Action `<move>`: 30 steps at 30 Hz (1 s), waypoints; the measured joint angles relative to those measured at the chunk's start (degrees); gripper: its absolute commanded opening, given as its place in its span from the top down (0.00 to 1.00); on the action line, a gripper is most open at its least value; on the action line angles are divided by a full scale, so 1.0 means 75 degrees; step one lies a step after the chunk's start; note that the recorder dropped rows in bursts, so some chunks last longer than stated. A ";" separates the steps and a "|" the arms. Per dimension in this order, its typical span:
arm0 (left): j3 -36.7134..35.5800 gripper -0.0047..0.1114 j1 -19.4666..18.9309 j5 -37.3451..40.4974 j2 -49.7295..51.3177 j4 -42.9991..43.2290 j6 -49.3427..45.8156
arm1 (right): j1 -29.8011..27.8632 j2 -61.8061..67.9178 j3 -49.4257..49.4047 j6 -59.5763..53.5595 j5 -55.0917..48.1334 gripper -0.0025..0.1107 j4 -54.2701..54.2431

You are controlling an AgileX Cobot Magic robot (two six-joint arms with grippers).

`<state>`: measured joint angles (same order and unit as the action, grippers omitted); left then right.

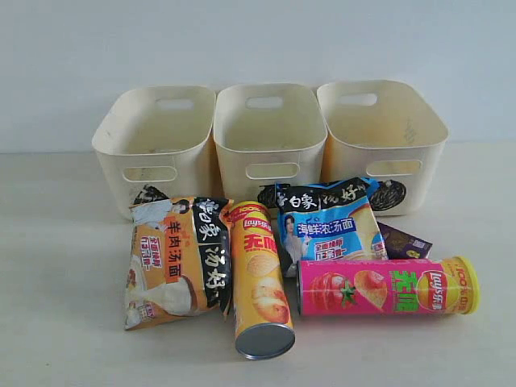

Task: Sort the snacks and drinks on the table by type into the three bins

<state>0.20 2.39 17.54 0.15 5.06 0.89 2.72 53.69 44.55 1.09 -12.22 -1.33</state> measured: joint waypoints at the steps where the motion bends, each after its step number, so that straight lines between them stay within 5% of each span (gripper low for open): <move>1: 0.0000 0.92 0.0000 0.0000 0.0000 0.0000 0.0000 | 0.0000 0.0202 0.0164 -0.0261 -0.0321 0.98 0.0000; 14: 0.0000 0.92 0.0000 0.0000 0.0000 0.0000 0.0000 | -0.0018 0.2846 0.2470 -0.4309 -0.3898 0.98 -0.2615; 20: 0.0000 0.92 0.0000 0.0000 0.0000 0.0000 0.0000 | -0.1697 0.4608 0.3152 -0.6487 -0.6202 0.98 -0.6420; 24: 0.0000 0.92 0.0000 0.0000 0.0000 0.0000 0.0000 | -0.1902 0.5392 0.3178 -0.6740 -0.6528 0.97 -0.7050; 27: 0.0000 0.92 0.0000 0.0000 0.0000 0.0000 0.0000 | -0.1902 0.5914 0.3178 -0.6806 -0.6573 0.82 -0.7265; 30: 0.0000 0.92 0.0000 0.0000 0.0000 0.0000 0.0000 | -0.1902 0.6292 0.3178 -0.6934 -0.6590 0.56 -0.7340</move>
<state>0.20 2.39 17.54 0.15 5.06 0.89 -11.54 100.88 68.38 -50.92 -61.65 -56.38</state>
